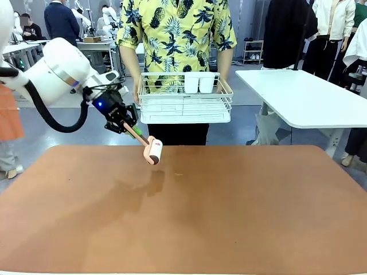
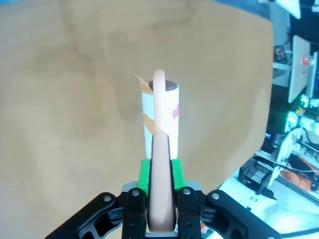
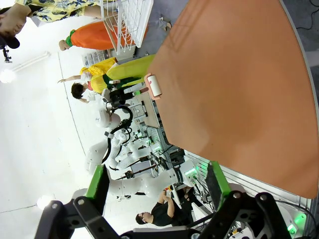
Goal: Clean the table.
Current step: Clean the table with the Lint Roller when the human lifts the Dish drying rack.
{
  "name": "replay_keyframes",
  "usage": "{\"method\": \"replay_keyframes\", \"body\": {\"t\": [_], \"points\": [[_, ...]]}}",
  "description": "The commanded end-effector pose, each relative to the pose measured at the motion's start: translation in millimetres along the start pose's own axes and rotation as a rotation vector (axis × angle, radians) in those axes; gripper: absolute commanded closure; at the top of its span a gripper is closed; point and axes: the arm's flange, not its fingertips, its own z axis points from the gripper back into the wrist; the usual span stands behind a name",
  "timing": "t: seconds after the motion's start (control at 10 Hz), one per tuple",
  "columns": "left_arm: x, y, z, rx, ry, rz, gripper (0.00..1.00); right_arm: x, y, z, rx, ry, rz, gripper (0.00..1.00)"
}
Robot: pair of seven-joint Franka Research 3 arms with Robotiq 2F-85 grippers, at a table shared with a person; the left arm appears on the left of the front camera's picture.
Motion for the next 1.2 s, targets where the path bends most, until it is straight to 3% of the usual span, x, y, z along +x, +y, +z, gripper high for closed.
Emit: {"method": "replay_keyframes", "body": {"t": [0.0, 0.6, 1.1], "points": [[-19.0, -18.6, 32.8, 0.112, 0.005, 0.017, 0.81, -1.3, 3.2, 0.6, -0.002, -0.002, 0.006, 0.00], [-42.1, -54.4, 108.8, 0.334, -0.098, -0.001, 0.81, -1.3, 3.2, 0.6, -0.002, -0.002, 0.006, 0.00], [-64.6, 12.3, 200.4, 0.593, -0.206, 0.025, 0.81, -1.3, 3.2, 0.6, -0.002, -0.002, 0.006, 0.00]]}}
